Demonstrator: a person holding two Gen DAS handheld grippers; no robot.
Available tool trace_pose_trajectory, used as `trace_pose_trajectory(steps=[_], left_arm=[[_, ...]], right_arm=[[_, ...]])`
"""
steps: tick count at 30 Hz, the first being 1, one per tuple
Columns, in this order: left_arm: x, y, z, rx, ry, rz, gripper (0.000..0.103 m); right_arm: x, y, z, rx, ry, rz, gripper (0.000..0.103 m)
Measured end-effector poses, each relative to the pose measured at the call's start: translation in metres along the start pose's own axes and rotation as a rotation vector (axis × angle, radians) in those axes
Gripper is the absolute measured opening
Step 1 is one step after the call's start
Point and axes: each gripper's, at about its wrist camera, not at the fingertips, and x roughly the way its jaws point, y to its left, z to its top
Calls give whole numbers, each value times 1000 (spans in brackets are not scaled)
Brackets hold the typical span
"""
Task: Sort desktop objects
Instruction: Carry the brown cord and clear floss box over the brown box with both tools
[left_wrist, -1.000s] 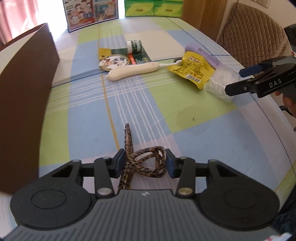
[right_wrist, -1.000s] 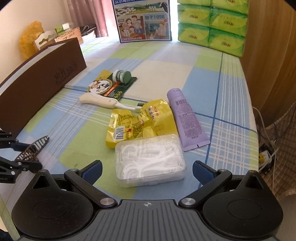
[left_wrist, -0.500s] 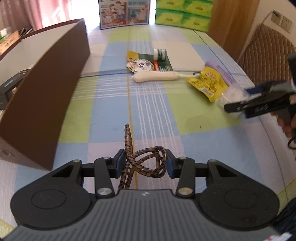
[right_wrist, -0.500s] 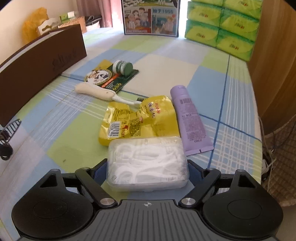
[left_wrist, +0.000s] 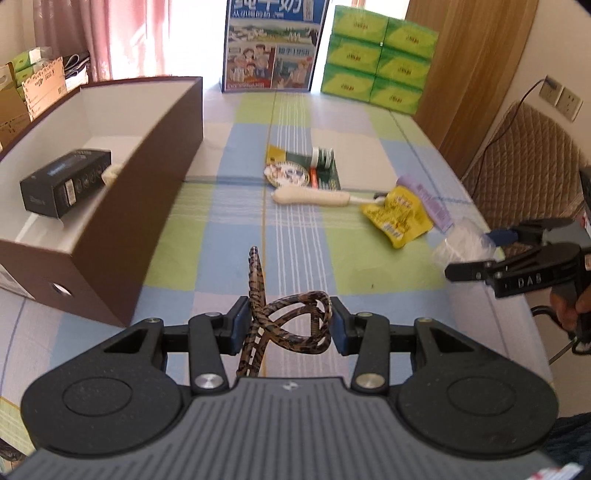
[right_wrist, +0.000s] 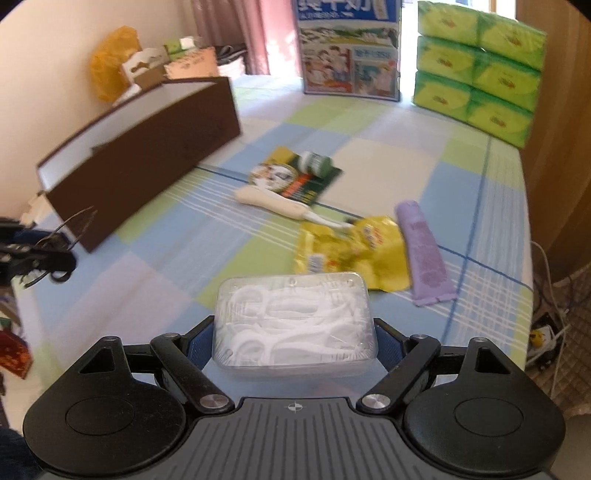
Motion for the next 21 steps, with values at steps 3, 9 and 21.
trace_pose_trajectory(steps=[3,9,21], left_arm=[[-15,11,10,11,-33,-13,39],[-47,53,38,14,-107,-22,39],[-74,176,91,0,-198,51,39]], right_arm=[[-4,23,11,-17,-18,36,83],[3,76,49,-67,-74,106,83],[62,186,148,-260,-168,213,83]])
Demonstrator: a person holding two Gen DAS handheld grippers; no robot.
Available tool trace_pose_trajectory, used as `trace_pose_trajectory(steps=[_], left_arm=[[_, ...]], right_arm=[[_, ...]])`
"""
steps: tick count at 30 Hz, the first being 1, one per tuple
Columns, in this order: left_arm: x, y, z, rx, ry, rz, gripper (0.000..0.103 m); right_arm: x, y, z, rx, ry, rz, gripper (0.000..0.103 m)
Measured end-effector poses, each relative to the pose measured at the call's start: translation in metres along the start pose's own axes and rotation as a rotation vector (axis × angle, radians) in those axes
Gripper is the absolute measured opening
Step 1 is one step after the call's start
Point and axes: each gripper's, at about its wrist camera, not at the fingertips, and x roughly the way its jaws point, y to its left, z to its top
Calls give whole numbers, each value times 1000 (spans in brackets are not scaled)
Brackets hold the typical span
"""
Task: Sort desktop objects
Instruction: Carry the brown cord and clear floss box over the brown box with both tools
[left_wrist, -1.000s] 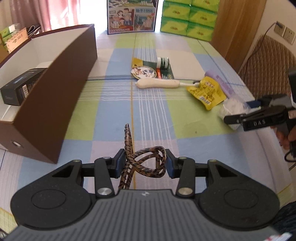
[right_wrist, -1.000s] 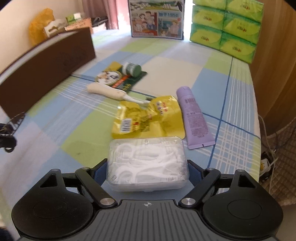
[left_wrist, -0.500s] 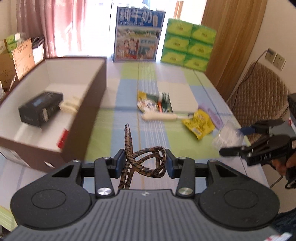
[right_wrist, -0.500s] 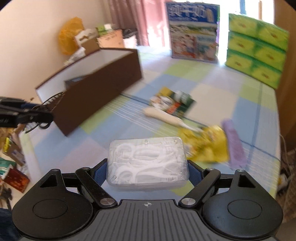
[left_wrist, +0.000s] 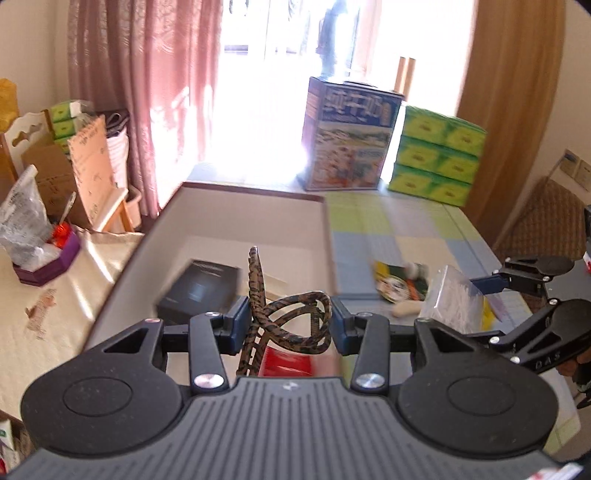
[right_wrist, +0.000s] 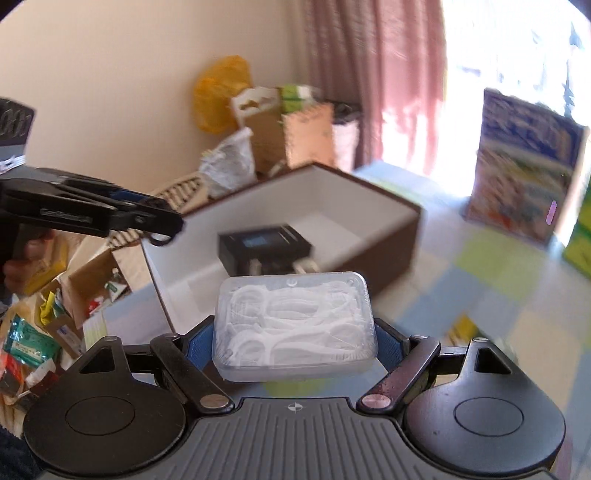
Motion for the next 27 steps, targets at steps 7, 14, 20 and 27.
trace_pose_trajectory(steps=[7,14,20,27], left_arm=[[27,45,13,-39,33,-15,39],[70,69,8,-117,159,-7,39],[92,85,1,-207,221,19,39],[112,81,-10,-233,293,-4,39]], right_arm=[[64,22,32,-197,63,46,83],[127,30,36,-364,209,71,83],[169,25,28,-457,324,93,83],[206,17,28,-509,427,147,83]])
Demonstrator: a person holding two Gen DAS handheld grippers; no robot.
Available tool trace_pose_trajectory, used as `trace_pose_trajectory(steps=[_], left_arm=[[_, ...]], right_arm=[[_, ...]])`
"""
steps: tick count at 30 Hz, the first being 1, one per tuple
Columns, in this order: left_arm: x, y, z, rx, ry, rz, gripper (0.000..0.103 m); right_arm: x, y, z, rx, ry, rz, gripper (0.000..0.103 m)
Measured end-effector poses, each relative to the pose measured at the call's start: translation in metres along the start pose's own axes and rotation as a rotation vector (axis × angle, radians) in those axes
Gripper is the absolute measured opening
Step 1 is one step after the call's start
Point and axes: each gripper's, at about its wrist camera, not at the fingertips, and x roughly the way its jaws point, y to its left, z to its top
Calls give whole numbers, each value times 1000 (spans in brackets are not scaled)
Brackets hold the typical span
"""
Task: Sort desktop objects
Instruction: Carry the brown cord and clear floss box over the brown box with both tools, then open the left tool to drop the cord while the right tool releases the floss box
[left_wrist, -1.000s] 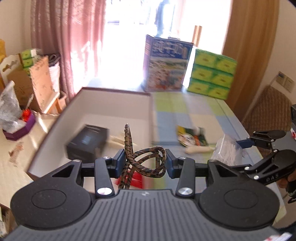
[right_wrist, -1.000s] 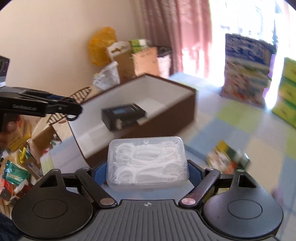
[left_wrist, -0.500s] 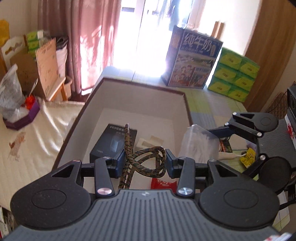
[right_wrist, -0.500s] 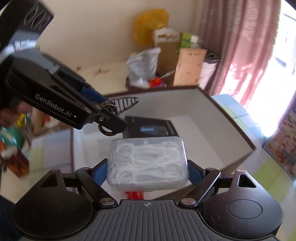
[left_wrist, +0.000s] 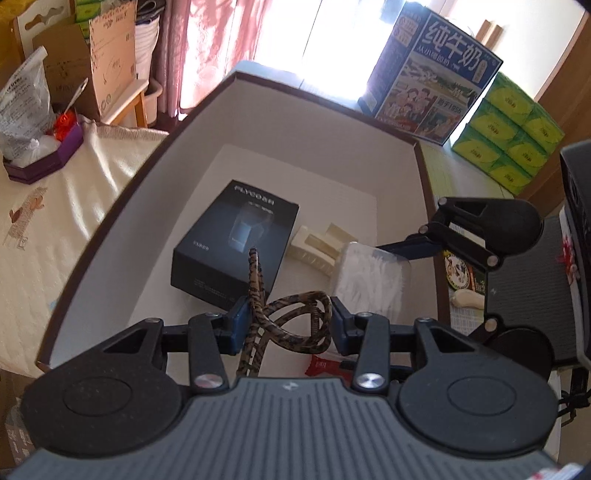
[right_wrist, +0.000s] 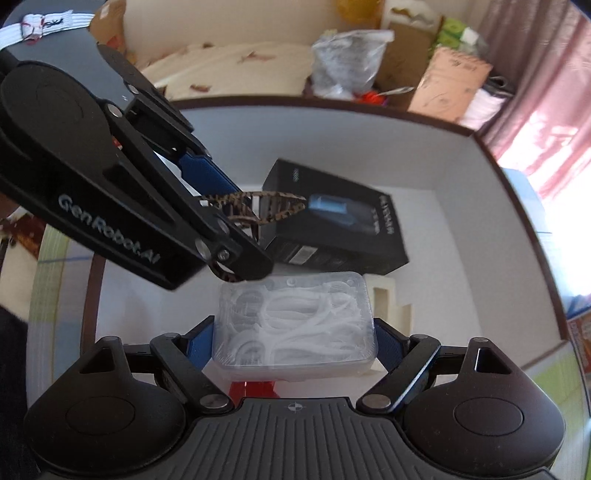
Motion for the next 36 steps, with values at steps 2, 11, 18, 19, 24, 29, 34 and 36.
trace_pose_trajectory(steps=[2,11,18,19,24,29,34,36], left_arm=[[7,0,-1,-5,23,-7,39],[29,1,-3,-2,86,1,38],[36,3,-4,-9,117,-18,37],[36,2,-4,-3,116,-17,37],[33,3,-2,15,104,4,47],[27,6,-2,26,88,31,54],[23,11,-2,21,85,44,57],[21,10,-2,28,81,50,63]], right_arm=[[9,-5,0,-3,31,9,83],[37,-21,-2,18,98,20,83],[43,-28,-2,24,86,23,83],[44,-29,-2,21,84,22,83],[36,-18,-1,-8,55,-12,83],[33,-19,0,-3,8,-54,93],[23,-22,-2,24,-9,-52,96],[17,-22,-4,42,-25,-53,97]])
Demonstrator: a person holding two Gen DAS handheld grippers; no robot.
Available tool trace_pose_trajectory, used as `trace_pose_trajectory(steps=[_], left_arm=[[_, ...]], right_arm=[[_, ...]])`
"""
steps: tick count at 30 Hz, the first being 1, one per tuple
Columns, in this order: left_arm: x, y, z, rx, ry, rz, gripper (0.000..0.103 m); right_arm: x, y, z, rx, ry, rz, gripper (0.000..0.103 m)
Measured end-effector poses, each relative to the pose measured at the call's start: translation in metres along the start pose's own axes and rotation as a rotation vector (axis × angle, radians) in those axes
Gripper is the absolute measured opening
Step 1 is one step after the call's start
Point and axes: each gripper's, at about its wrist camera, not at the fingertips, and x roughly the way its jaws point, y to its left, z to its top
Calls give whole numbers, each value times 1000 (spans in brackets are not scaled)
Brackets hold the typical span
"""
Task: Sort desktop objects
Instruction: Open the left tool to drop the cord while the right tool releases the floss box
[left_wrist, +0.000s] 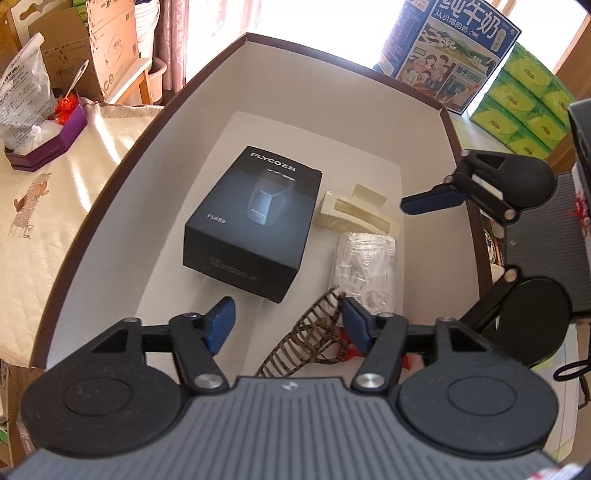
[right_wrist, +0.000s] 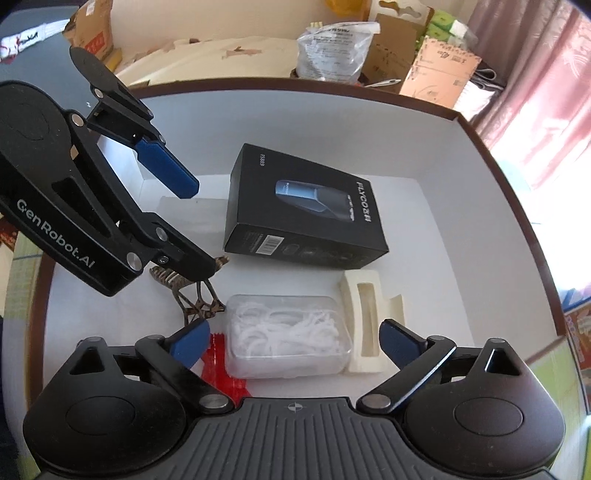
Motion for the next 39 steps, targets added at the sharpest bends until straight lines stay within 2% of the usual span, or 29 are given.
trace_pose_trajectory(steps=[2,3,4,10,23,39], left_arm=[[-3,-1,0,9,-5,6,67],[-3,-2,0,12,-5,10,74],[-5,-2,1,16,-8,16,77],[-17,-7,1,45,-35,12,83],[-45,-20,-6,104,-85,34,84],[-78,-34,-30,118,-132,52,84]], right_arm=[[-9,3,-3,20,-26,4,98],[-16,5,-5,28,-40,4,98],[-22,7,-6,37,-52,1,99],[-47,19,-14,89,-97,-9,101],[-81,41,-27,213,-189,-40,101],[-124,73,-48,303,-285,-48,101]])
